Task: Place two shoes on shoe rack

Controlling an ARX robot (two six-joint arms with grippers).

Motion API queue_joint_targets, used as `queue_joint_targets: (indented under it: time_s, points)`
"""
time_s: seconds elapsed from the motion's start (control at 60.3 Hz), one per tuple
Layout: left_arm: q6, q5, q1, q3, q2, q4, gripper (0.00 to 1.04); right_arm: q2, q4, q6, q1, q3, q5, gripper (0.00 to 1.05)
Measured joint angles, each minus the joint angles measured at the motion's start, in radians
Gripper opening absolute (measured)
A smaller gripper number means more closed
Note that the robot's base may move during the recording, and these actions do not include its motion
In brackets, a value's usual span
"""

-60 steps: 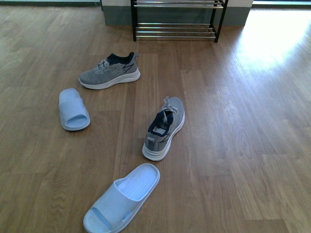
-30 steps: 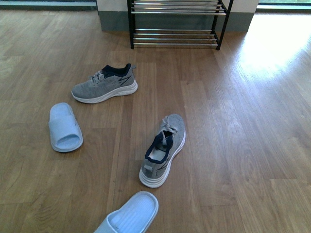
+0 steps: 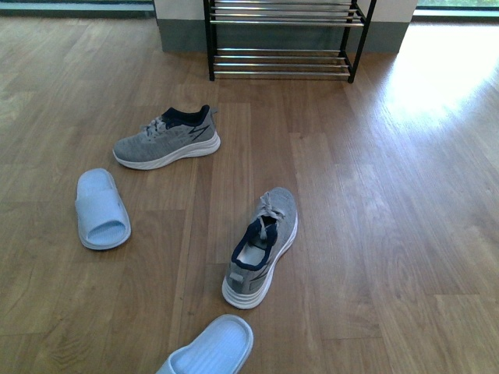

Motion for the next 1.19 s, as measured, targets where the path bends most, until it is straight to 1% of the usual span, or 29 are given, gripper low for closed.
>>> queue_joint_targets:
  time_s: [1.193]
  points:
    - [0.0, 0.002, 0.0, 0.0, 0.0, 0.0, 0.95, 0.0, -0.001, 0.0, 0.0, 0.0, 0.002, 0.95]
